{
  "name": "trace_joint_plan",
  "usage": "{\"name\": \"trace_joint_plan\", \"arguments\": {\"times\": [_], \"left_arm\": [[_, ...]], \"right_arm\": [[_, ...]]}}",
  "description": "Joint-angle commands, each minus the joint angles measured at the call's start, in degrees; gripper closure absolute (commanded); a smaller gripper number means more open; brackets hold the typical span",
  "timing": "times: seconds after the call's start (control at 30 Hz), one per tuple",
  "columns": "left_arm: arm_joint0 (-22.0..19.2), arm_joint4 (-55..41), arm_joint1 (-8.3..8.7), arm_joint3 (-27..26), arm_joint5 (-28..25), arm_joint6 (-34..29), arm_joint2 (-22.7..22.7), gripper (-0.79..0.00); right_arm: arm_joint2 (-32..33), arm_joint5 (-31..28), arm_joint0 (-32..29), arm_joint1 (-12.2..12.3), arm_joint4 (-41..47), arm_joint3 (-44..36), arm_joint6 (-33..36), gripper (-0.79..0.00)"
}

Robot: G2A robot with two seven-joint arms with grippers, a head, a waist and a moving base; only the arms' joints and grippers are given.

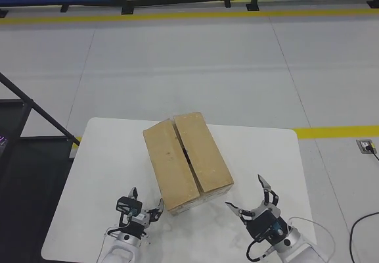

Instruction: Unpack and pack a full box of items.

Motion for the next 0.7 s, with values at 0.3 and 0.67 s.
{"name": "trace_joint_plan", "arguments": {"times": [0.3, 0.67], "left_arm": [[0.3, 3.0, -0.22, -1.2, -1.4, 0.5, 2.2, -0.785], [0.5, 2.1, -0.48, -0.7, -0.2, 1.4, 1.8, -0.785]], "right_arm": [[0.0, 0.0, 0.0, 0.0, 0.0, 0.0, 0.0, -0.785], [0.0, 0.0, 0.0, 0.0, 0.0, 0.0, 0.0, -0.785]]}}
